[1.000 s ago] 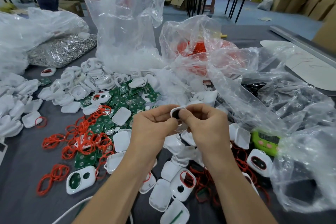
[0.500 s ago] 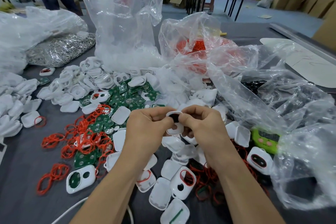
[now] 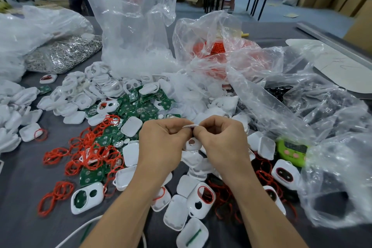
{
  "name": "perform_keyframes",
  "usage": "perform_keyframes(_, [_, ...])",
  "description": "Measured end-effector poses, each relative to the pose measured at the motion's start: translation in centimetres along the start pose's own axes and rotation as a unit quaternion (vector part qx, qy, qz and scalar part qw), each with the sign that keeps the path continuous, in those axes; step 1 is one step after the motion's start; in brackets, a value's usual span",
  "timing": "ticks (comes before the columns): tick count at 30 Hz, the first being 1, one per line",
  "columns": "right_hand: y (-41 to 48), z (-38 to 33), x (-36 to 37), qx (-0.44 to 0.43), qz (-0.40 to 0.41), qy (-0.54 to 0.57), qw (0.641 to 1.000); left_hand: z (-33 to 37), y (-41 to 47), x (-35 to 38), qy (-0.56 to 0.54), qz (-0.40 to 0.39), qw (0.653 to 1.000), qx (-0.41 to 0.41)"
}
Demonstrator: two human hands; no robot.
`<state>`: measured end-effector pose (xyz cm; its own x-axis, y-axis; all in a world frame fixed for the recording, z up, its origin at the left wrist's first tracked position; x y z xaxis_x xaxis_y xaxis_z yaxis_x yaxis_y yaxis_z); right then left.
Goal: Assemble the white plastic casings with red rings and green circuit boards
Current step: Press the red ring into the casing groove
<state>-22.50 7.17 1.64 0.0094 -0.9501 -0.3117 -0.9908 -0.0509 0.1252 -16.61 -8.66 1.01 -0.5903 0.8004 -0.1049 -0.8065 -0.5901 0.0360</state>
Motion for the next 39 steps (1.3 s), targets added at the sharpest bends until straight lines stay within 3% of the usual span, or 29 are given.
perform_keyframes(7, [0.0,-0.3,-1.0,-0.017,0.054,-0.016,0.998,-0.2,-0.3,1.1,-0.036,-0.043,0.998,-0.013])
perform_keyframes(12, [0.0,0.6,0.7,0.013,-0.024,0.004,1.000,-0.5,0.0,0.2,0.008,-0.009,1.000,-0.003])
perform_keyframes(19, [0.3,0.3,-0.3,0.008,0.021,0.030,0.999,-1.0,-0.2,1.3,-0.001,-0.039,0.999,-0.024])
perform_keyframes(26, [0.2,0.5,1.3,-0.002,-0.028,0.020,0.999,0.1,-0.1,-0.5,0.062,0.034,0.997,0.023])
perform_keyframes(30, [0.1,0.2,0.9,-0.016,-0.025,0.066,0.997,0.7,-0.5,0.5,0.041,-0.015,0.998,0.040])
perform_keyframes(34, [-0.5,-0.3,2.0,-0.022,-0.063,0.081,0.994,0.5,0.2,-0.4,0.101,0.024,0.993,0.046])
perform_keyframes(39, [-0.1,-1.0,2.2,-0.011,-0.035,0.072,0.997,0.5,0.0,-0.9,0.045,-0.002,0.999,0.024])
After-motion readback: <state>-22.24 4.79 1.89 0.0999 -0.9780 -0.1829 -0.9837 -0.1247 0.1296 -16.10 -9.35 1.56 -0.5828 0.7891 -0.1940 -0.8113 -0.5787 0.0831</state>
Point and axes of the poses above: each hand's wrist, its own y-axis towards the middle knuckle, its own x-axis out of the palm, z = x × y, the point moved 10 cm from there along y, towards the middle knuckle, and after that the axes turned 6 degrees about z, right-handed, at the moved point
